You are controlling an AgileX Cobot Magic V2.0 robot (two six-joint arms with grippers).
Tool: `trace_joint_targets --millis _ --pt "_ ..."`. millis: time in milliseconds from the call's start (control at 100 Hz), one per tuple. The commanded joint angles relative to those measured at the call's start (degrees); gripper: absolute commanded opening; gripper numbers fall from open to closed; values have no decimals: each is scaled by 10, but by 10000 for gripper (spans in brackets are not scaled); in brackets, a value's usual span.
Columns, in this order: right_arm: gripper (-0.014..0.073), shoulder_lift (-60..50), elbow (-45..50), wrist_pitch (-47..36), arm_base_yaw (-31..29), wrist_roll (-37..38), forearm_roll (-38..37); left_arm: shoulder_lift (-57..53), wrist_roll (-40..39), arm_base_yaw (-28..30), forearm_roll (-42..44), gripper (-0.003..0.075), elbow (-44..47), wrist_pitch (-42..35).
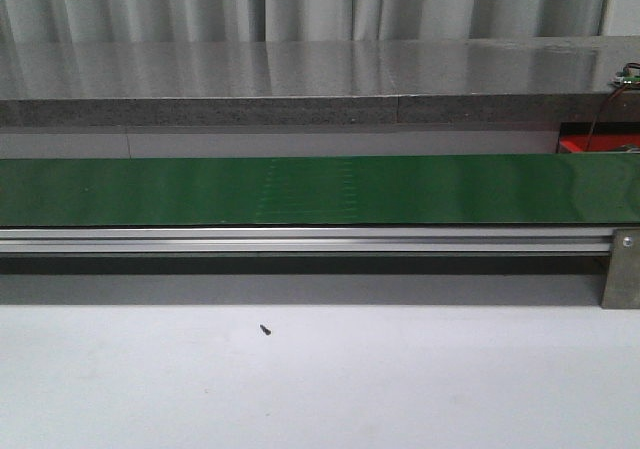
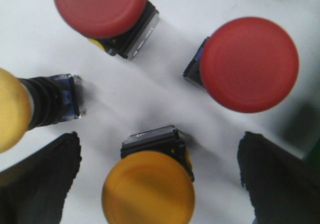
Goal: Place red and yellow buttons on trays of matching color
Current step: 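Grasp a yellow push button with the left gripper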
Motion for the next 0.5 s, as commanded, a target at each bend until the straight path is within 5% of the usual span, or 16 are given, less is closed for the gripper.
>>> trace_joint_targets --millis 0,180,490 --pt "-68 1 -14 -38 1 -4 12 -21 -1 1 -8 620 -17 -20" --pt "-68 1 -14 -38 1 -4 12 -12 -1 1 -8 566 -17 -18" --pt "-68 1 -14 -38 1 -4 12 -11 -1 1 -8 279 -17 -24"
